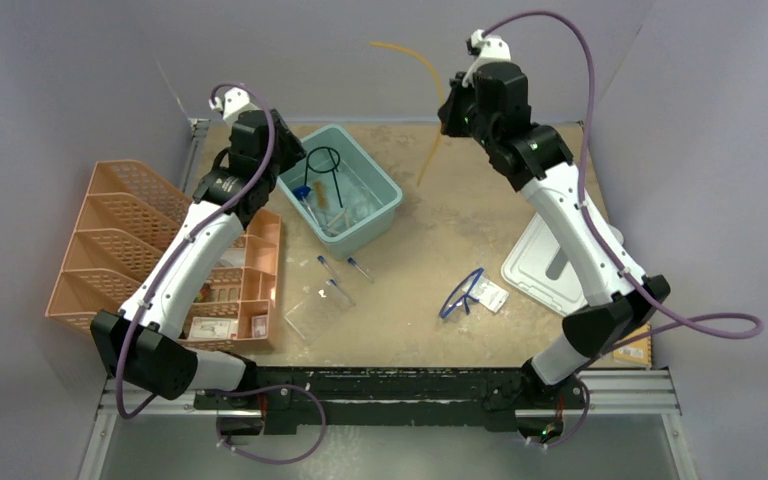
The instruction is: Organize the chemistry lab equipment
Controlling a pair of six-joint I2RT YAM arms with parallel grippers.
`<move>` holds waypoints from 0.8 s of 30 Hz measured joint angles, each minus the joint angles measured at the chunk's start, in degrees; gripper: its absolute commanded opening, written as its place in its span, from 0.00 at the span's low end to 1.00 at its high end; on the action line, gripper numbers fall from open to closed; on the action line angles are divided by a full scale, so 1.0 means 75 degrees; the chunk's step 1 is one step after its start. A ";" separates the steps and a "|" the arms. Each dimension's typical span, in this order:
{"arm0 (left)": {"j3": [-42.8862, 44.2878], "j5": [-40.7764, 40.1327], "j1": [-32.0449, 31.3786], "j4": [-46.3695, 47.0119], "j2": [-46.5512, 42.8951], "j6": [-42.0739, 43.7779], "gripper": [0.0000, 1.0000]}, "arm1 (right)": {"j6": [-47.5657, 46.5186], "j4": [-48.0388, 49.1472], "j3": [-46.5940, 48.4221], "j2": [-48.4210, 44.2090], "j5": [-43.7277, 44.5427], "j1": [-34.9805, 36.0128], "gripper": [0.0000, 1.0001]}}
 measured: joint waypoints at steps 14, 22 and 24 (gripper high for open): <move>0.0143 -0.1335 0.1046 -0.0166 -0.0012 -0.0227 0.49 | -0.0189 0.0326 0.3421 0.2498 -0.1399 0.0391 0.00; 0.0041 -0.1632 0.1166 -0.0146 -0.0268 -0.0219 0.49 | -0.0213 0.0991 0.2824 0.2952 -0.1486 0.0918 0.00; -0.0017 -0.1626 0.1166 -0.0154 -0.0303 -0.0207 0.49 | -0.0195 0.1128 0.2684 0.3124 -0.1545 0.1032 0.00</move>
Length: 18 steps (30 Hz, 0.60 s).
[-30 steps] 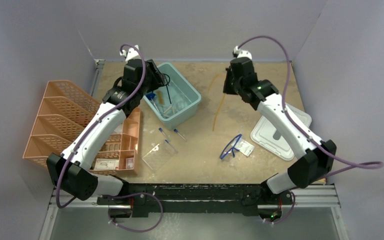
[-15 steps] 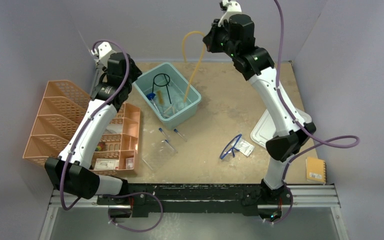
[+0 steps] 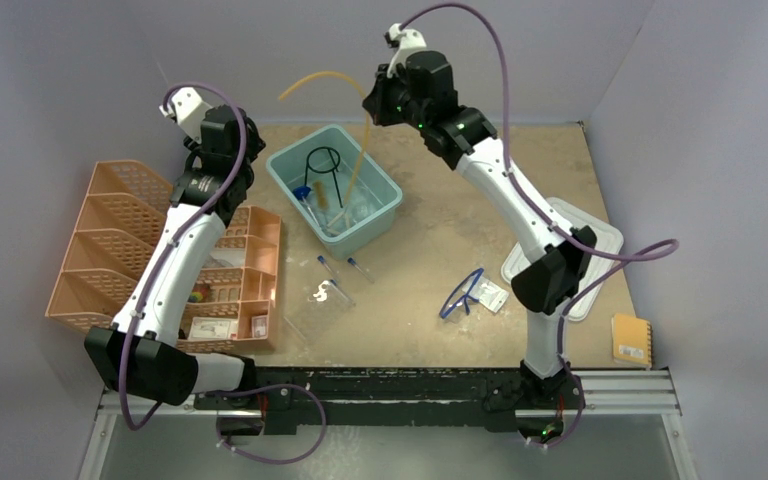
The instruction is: Organize the chemistry lab equipment
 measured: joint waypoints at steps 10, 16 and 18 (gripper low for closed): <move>-0.0154 0.0251 0.0000 -0.0061 -0.0020 0.0041 0.49 | 0.0096 0.0574 -0.1466 0.0163 -0.0052 0.0323 0.00; -0.0268 0.0460 0.0000 -0.0184 -0.0020 0.0038 0.49 | -0.0119 0.1005 -0.2022 0.0370 -0.0233 0.0373 0.00; -0.0268 0.0490 0.0000 -0.0187 -0.0020 0.0041 0.49 | -0.0271 0.1142 -0.2049 0.0542 -0.0466 0.0376 0.00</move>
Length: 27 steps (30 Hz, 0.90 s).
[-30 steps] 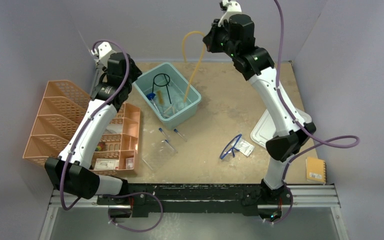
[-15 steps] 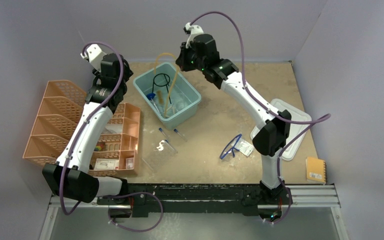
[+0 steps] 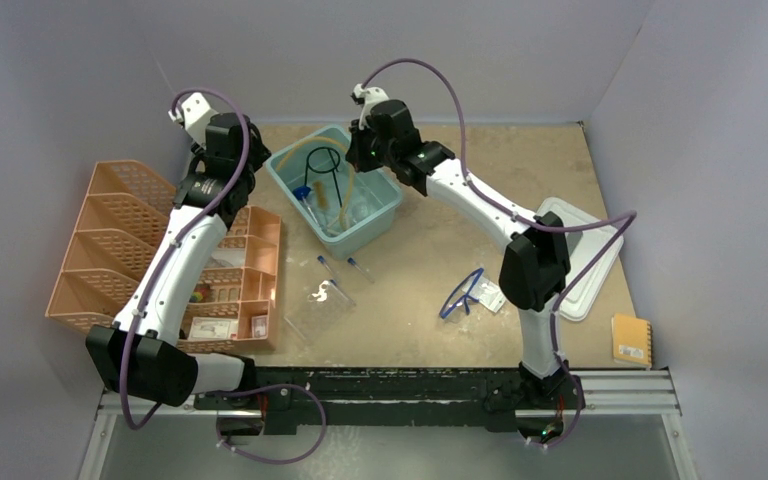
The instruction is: Organize the chemistry lab equipment
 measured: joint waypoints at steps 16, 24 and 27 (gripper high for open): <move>0.0000 0.0169 0.0000 -0.0047 0.0000 -0.0003 0.49 | -0.1058 0.0329 0.0114 0.1113 -0.0017 0.0026 0.00; 0.0000 0.0286 0.0000 -0.0044 0.0000 -0.0029 0.49 | -0.1064 0.0417 0.0309 0.1154 0.0898 0.0026 0.11; 0.0000 0.0303 0.0000 -0.0044 0.0003 -0.0029 0.49 | -0.1040 0.0516 0.0399 0.1154 0.1110 0.0026 0.30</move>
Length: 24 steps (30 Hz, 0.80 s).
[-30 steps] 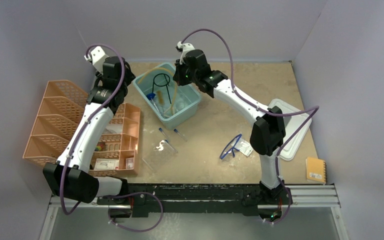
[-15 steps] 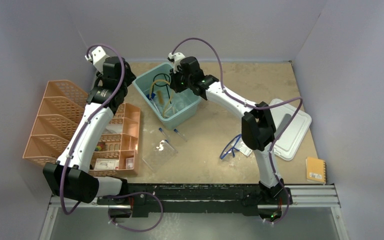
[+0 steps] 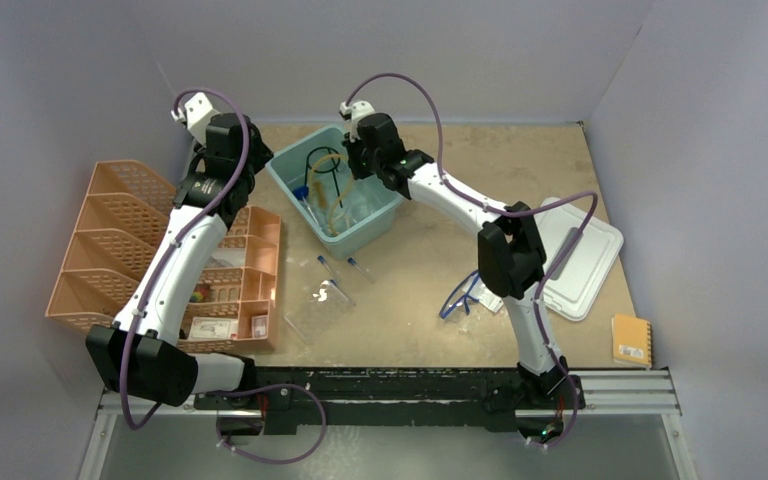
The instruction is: Organize the chemistry lab equipment
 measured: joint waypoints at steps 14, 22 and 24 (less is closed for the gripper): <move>-0.0082 0.0417 0.0000 0.0102 -0.0003 0.0073 0.51 | 0.0356 -0.0227 -0.0009 -0.0315 0.0099 0.0000 0.44; -0.0510 0.3010 0.0003 0.1000 -0.0052 0.0495 0.51 | 0.0898 -0.0886 -0.1014 -0.2527 0.0213 -0.0055 0.54; -0.0702 0.3803 -0.0058 0.1320 -0.0108 0.0586 0.51 | 0.1142 -0.1032 -0.1469 -0.3238 0.0306 -0.0152 0.54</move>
